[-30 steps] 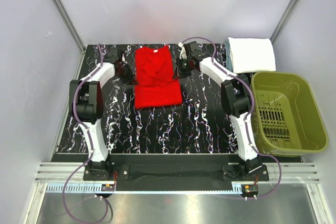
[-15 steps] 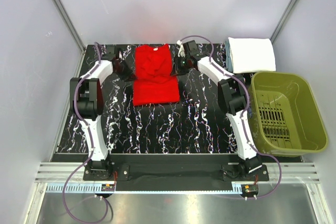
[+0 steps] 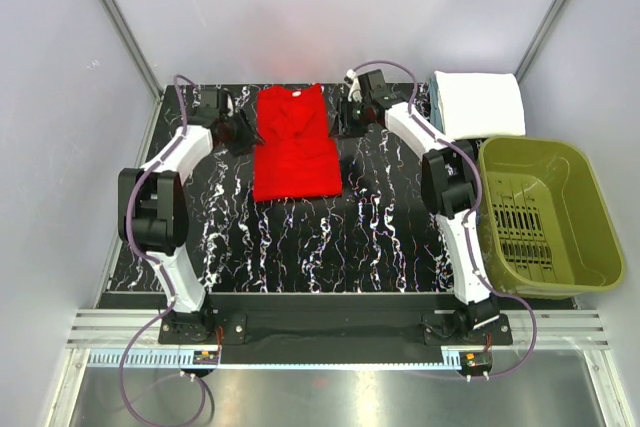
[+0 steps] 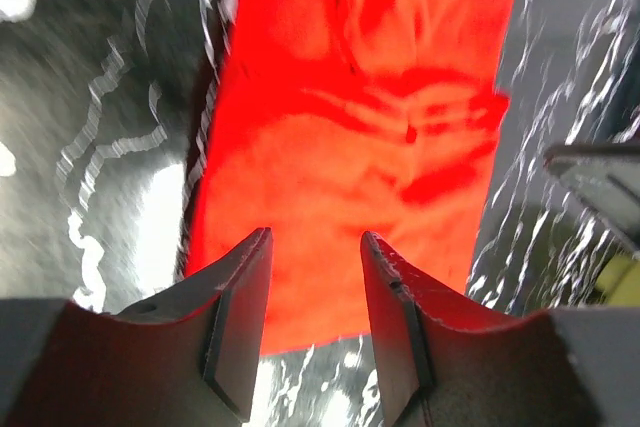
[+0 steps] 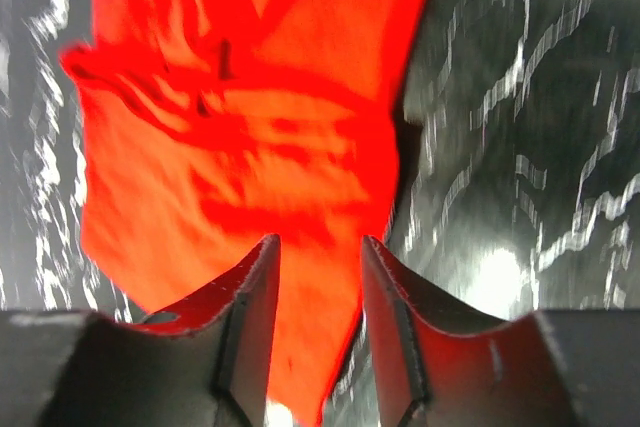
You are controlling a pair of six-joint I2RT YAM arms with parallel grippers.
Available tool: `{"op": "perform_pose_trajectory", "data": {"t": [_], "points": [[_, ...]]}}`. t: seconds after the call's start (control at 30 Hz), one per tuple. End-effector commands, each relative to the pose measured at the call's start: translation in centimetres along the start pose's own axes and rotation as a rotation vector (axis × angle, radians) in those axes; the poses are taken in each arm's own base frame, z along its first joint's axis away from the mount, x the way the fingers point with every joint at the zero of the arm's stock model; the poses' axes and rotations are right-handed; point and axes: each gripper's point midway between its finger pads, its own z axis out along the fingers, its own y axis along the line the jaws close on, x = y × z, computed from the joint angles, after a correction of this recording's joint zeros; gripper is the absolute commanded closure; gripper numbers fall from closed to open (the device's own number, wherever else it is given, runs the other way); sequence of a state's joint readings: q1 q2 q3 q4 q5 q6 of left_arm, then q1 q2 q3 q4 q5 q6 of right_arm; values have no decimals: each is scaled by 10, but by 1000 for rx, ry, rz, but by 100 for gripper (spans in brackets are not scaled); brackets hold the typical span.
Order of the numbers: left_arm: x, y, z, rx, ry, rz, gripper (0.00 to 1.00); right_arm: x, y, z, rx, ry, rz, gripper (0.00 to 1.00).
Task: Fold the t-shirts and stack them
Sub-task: Fold the tshirt
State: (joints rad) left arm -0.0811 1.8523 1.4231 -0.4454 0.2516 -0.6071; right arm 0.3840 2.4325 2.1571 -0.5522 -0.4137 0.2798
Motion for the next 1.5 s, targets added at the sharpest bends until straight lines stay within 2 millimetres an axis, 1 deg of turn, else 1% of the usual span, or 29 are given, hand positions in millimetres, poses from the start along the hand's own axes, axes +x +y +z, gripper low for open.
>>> {"op": "perform_pose_trajectory", "data": {"t": [0.0, 0.03, 0.07, 0.1, 0.13, 0.2, 0.23, 0.27, 0.3, 0.4, 0.5, 0.57, 0.6, 0.8, 0.83, 0.9, 1.0, 1.03, 1.13, 1.17, 1.2, 1.23, 1.27, 1.3, 1.33, 1.37, 1.4, 1.43, 1.47], "points": [[21, 12, -1, -13, 27, 38, 54, 6, 22, -38, -38, 19, -43, 52], [33, 22, 0, -39, 52, 36, 53, 22, 17, -39, -29, 60, -34, 50], [37, 27, -2, -55, 56, 42, 51, 30, 17, -42, -32, 80, -46, 50], [38, 31, -6, -66, 50, 66, 50, 34, 20, -51, -36, 92, -51, 50], [44, 36, -6, -75, 62, 71, 48, 49, 15, -51, -30, 127, -38, 49], [46, 39, -6, -72, 60, 98, 44, 58, 21, -59, -57, 138, -42, 48], [46, 39, -4, -67, 58, 110, 44, 74, 21, -59, -85, 176, -27, 48], [47, 41, -1, -72, 71, 125, 43, 75, 25, -61, -109, 172, -29, 48], [44, 40, 0, -71, 71, 136, 43, 82, 26, -59, -127, 186, -26, 48], [58, 51, 4, -102, 138, 126, 43, 106, 23, -53, -167, 244, 3, 46], [70, 63, 8, -112, 151, 99, 43, 119, 20, -46, -188, 271, 10, 45], [75, 63, 11, -77, 175, 66, 49, 122, 21, -44, -211, 275, 7, 44], [78, 64, 12, -70, 189, 54, 58, 126, 20, -44, -217, 279, 11, 44], [87, 75, 16, -91, 222, 7, 82, 131, 25, -42, -259, 270, 25, 47], [88, 75, 16, -91, 222, 6, 91, 136, 24, -42, -259, 279, 43, 48], [91, 77, 17, -91, 230, 2, 98, 138, 23, -41, -269, 271, 47, 51], [98, 81, 18, -102, 254, -4, 100, 144, 20, -39, -260, 276, 62, 61], [99, 83, 17, -111, 257, -5, 100, 144, 19, -40, -251, 273, 67, 76], [101, 90, 11, -149, 253, 14, 100, 145, 20, -43, -242, 259, 70, 100], [102, 90, 9, -161, 252, 33, 100, 142, 23, -49, -241, 245, 70, 100], [109, 92, 5, -183, 270, 44, 100, 149, 20, -51, -226, 253, 83, 100], [110, 90, -1, -191, 266, 62, 100, 151, 16, -53, -188, 246, 112, 100], [116, 86, -4, -208, 268, 91, 100, 150, 18, -60, -173, 234, 125, 100], [127, 89, -8, -221, 283, 91, 100, 165, 14, -64, -153, 258, 152, 100], [131, 84, -14, -206, 269, 96, 100, 173, 14, -68, -137, 266, 181, 100], [138, 84, -18, -204, 272, 73, 100, 169, 21, -76, -144, 230, 169, 100], [154, 96, -21, -221, 293, 60, 100, 195, 17, -80, -123, 268, 197, 100], [157, 94, -28, -207, 285, 58, 98, 203, 23, -82, -125, 270, 188, 100], [162, 98, -30, -210, 291, 60, 95, 207, 29, -90, -125, 260, 175, 100]]}}
